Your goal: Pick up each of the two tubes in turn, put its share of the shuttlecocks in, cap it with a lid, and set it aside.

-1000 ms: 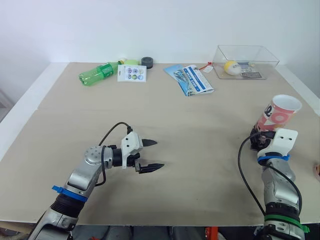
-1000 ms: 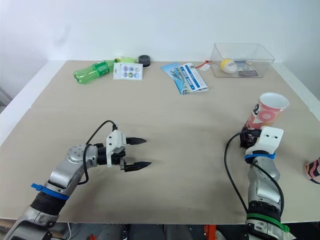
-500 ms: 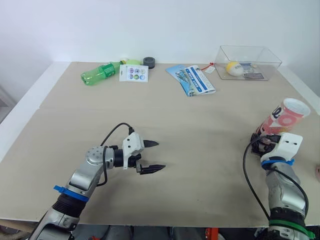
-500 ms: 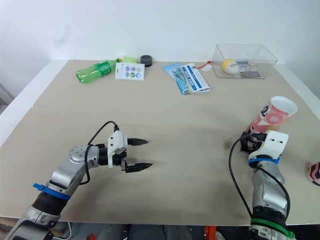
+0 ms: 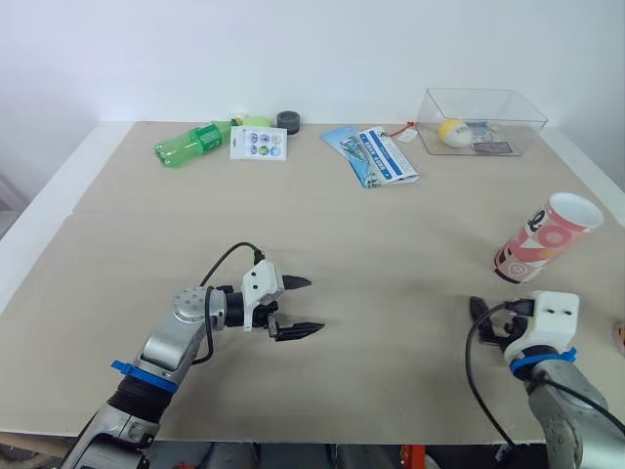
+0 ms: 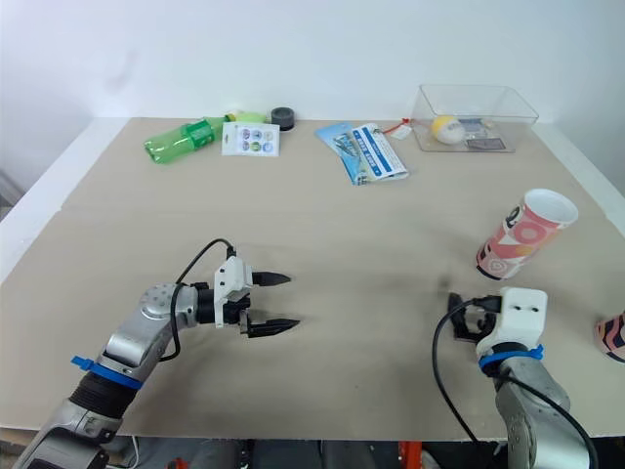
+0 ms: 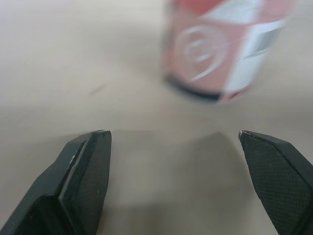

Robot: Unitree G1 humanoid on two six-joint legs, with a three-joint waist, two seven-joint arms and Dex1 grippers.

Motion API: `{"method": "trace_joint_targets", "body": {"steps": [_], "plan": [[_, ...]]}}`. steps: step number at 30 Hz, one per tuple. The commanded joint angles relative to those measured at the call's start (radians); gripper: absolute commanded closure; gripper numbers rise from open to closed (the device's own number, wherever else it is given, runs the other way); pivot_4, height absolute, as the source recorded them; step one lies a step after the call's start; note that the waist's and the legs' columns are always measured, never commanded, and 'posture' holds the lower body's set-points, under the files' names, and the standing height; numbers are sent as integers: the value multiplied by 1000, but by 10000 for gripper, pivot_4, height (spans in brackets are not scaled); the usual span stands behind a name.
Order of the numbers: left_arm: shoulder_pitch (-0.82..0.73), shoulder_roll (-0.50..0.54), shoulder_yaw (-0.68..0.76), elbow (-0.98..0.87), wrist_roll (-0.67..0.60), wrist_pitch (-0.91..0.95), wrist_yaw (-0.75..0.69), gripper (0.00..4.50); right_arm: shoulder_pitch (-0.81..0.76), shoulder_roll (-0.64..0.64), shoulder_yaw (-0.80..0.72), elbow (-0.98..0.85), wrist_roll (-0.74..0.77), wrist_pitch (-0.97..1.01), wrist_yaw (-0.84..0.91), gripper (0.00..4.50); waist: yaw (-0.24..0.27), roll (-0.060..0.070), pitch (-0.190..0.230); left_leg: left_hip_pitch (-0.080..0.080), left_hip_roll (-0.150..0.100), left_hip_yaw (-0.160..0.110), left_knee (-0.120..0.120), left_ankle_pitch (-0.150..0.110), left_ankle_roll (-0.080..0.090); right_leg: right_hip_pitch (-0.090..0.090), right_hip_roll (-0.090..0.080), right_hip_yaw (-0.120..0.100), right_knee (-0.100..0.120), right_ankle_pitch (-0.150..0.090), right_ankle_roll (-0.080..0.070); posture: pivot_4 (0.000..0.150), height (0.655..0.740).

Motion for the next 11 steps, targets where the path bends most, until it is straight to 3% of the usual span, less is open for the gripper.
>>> {"method": "trace_joint_targets", "body": {"steps": [1, 4, 6, 11], "plan": [[-6, -1, 20, -2, 12, -17, 26, 0, 17, -55, 112, -47, 55, -187, 310, 377, -5, -1, 1, 1, 0, 0, 0, 0, 0, 0, 0, 0, 0, 0, 0, 1500, 7400], [5, 1, 23, -8, 20, -19, 45, 0, -23, -89, 148, 26, 142, -262, 535, 377, -1, -1, 1, 1, 1, 0, 0, 0, 0, 1, 1, 0, 0, 1, 0, 1500, 7400], [18, 6, 30, -15, 20, -11, 58, 0, -86, -131, 199, 120, 124, -352, 685, 377, 0, -2, 2, 1, 0, 0, 0, 0, 0, 1, 0, -1, 0, 1, 0, 1500, 7400], [63, 30, 62, -26, 34, -21, 98, 0, -348, -164, 272, 478, 92, -477, 919, 377, -2, -7, 5, 2, 0, 1, 0, 0, 0, 2, -1, -1, -1, 2, 0, 1500, 7400]]}}
